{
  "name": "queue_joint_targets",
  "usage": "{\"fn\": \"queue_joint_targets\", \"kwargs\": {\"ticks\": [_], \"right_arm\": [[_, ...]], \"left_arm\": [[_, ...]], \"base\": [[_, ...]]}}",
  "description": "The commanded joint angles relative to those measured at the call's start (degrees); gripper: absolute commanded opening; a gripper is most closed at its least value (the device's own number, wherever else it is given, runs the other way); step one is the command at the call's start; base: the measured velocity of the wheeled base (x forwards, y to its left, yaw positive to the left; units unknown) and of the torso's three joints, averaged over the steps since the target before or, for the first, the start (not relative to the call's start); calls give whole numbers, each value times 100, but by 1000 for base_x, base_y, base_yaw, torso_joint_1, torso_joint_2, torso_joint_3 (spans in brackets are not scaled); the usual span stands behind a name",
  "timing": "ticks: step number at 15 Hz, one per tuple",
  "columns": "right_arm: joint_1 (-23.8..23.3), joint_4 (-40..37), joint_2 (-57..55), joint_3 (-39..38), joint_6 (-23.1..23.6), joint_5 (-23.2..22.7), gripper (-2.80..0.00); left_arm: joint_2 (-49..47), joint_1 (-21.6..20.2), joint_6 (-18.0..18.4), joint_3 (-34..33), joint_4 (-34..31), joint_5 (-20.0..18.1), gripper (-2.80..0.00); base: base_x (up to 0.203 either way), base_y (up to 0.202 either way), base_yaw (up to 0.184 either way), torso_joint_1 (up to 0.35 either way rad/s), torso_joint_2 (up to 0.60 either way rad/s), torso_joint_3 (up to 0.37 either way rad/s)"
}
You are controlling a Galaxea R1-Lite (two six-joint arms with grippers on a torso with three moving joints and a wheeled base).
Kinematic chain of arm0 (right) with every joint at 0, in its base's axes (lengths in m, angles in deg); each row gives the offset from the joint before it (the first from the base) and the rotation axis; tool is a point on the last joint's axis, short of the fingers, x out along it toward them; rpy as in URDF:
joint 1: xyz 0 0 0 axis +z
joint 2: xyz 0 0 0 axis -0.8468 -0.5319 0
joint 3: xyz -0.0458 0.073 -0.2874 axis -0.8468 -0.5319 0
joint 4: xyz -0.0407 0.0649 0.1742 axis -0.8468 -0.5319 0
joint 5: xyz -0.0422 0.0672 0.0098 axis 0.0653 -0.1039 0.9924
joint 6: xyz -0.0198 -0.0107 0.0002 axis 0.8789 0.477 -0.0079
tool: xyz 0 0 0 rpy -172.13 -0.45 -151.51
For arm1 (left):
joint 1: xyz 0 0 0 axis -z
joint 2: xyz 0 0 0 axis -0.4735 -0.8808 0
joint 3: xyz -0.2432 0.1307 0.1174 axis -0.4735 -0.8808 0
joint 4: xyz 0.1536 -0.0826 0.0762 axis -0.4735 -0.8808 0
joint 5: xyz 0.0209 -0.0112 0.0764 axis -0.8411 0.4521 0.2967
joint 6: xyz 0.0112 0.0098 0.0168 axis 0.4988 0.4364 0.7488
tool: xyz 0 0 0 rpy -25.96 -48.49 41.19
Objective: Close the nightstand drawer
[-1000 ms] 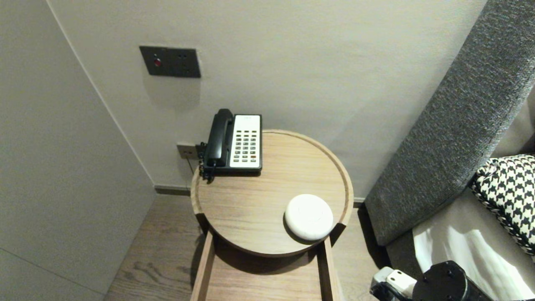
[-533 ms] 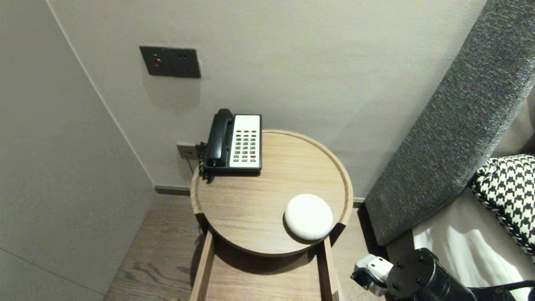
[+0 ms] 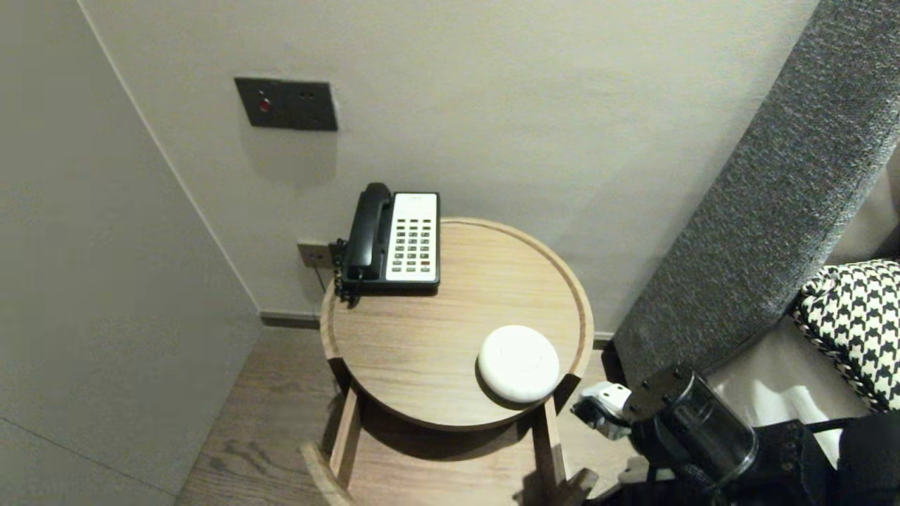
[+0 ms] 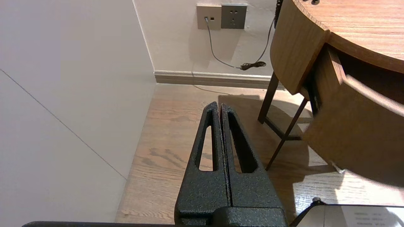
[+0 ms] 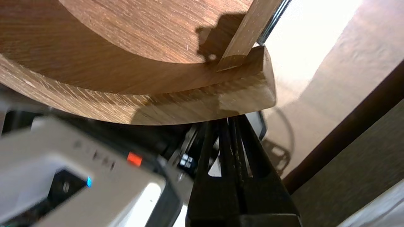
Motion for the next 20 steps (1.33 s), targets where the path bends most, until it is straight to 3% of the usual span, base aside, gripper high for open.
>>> {"fn": "queue_joint_targets", "kwargs": {"ticks": [1,13,20], "right_arm": [[-298,1,-263,286,112,-1,-280],[-1163,-42,-953,1356,310,52,-280],[-1204,-43,-970,1300,284,105,-280]], "left_arm": [[2,6,2,1,-2,2,-280],[2,-2,5,1,-2,2,-280],[2,-2,-3,1,-2,2,-280]], "base": [[0,0,0,0,0,0],[0,0,0,0,0,0],[0,0,0,0,0,0]]}}
